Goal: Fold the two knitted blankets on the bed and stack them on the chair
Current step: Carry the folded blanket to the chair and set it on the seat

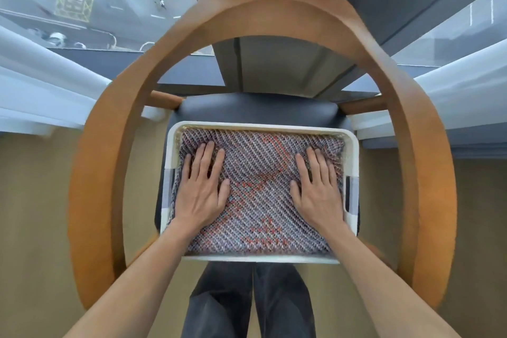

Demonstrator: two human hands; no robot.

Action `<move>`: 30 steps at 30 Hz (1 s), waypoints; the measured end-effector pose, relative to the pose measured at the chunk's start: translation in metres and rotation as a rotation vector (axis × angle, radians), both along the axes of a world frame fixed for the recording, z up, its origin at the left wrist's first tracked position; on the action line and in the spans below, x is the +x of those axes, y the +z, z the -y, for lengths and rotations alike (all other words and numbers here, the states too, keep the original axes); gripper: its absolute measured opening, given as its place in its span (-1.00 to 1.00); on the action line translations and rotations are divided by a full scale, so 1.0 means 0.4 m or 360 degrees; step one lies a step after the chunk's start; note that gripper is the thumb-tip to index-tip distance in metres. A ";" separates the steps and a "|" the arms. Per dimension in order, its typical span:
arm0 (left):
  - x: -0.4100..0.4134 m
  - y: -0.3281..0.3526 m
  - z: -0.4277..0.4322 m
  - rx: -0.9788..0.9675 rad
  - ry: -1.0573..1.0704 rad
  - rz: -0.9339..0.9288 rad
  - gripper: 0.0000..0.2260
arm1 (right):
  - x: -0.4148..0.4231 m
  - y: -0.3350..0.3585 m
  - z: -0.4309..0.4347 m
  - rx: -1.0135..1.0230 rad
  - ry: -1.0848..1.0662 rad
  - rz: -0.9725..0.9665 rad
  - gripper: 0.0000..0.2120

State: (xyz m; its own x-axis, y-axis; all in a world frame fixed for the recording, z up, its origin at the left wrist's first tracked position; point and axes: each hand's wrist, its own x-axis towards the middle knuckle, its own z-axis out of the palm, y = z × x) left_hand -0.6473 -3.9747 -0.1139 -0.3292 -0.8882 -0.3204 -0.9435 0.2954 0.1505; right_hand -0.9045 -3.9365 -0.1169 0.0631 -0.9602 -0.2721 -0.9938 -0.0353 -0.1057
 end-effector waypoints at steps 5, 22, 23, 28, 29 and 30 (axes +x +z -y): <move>-0.036 0.069 -0.032 -0.0064 0.0003 -0.0109 -0.41 | 0.024 0.052 -0.029 -0.0167 -0.0004 0.0148 -0.45; -0.016 0.070 -0.115 0.0035 -0.0137 -0.0086 -0.37 | 0.006 0.042 -0.073 0.0020 0.0152 0.0153 -0.38; 0.008 0.077 -0.123 0.0042 0.0002 -0.0082 -0.35 | -0.007 0.048 -0.065 -0.0007 0.0020 0.0140 -0.37; 0.027 0.041 -0.119 0.0303 0.0277 -0.0031 -0.28 | 0.015 0.030 -0.014 0.0134 -0.0348 0.0094 -0.34; 0.023 0.037 -0.112 0.0331 0.0305 -0.0043 -0.27 | 0.027 0.030 -0.005 0.0183 -0.0375 0.0077 -0.34; 0.021 0.038 -0.105 0.0351 0.0330 -0.0059 -0.27 | 0.036 0.034 0.003 0.0220 -0.0408 0.0060 -0.33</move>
State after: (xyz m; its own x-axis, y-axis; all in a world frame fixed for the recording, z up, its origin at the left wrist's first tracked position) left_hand -0.6387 -3.9327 -0.0989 -0.1632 -0.8479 -0.5044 -0.9729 0.0535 0.2248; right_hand -0.8901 -3.9377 -0.1035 -0.1641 -0.9002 -0.4035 -0.9638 0.2335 -0.1290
